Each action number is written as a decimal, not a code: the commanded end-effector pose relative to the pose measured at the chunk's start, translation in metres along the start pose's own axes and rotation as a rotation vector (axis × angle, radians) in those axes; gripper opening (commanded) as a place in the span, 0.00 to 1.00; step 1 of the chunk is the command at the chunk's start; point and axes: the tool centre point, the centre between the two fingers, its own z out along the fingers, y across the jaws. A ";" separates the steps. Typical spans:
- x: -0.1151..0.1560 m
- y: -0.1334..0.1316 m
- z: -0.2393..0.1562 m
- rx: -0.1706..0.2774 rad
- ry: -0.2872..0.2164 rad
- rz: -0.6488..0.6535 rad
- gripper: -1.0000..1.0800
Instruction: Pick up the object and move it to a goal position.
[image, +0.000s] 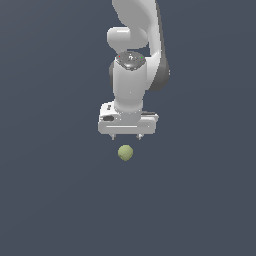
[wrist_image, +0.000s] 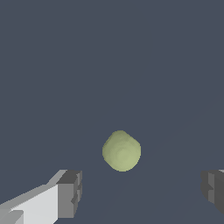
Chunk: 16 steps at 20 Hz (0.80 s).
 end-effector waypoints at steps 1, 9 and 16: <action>0.000 0.001 -0.001 -0.004 0.003 -0.006 0.96; -0.001 0.001 0.006 0.002 -0.004 0.041 0.96; -0.004 0.001 0.025 0.012 -0.022 0.166 0.96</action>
